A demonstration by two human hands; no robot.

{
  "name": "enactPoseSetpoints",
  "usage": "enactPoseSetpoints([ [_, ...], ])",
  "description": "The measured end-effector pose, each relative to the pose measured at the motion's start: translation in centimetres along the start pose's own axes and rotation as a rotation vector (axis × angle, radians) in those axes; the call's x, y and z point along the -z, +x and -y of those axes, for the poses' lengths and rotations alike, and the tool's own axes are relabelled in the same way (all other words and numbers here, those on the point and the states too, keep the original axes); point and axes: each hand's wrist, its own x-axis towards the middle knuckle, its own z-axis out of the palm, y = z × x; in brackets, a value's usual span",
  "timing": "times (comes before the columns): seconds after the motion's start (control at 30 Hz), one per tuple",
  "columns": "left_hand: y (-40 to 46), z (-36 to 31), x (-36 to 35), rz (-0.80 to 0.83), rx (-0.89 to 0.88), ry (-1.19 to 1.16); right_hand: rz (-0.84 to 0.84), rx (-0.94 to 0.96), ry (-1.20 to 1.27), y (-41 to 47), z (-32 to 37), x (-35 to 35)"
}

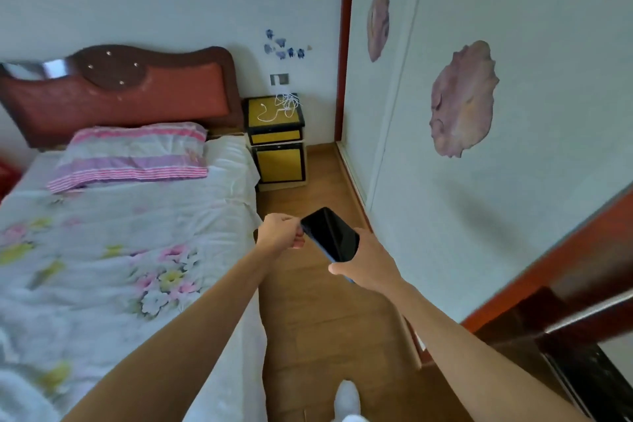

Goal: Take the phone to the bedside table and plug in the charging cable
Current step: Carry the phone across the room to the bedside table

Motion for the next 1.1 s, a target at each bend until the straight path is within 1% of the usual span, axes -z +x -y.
enactPoseSetpoints([
  [0.2, 9.5, -5.0, 1.0, -0.11, 0.025, -0.033, 0.055, 0.06, 0.011, 11.9, 3.7, 2.5],
  [0.47, 23.5, -9.5, 3.9, -0.18, 0.087, -0.066, 0.115, 0.115, -0.047, 27.2, 8.5, 3.8],
  [0.6, 33.0, -11.3, 5.9, -0.174, 0.104, -0.104, 0.117, 0.112, -0.061, 36.6, 11.1, 3.3],
  [0.67, 35.7, -12.0, 6.6, -0.159, 0.116, -0.103, 0.119, 0.121, -0.067, 39.3, 12.2, 3.4],
  [0.83, 46.4, -15.5, 10.2, -0.147, 0.143, -0.119, 0.12, 0.103, -0.103, 50.1, 16.8, 3.3],
  [1.1, 60.2, -19.0, 14.0, -0.15, 0.182, -0.103, 0.15, 0.078, -0.112, 63.5, 21.9, 2.5],
])
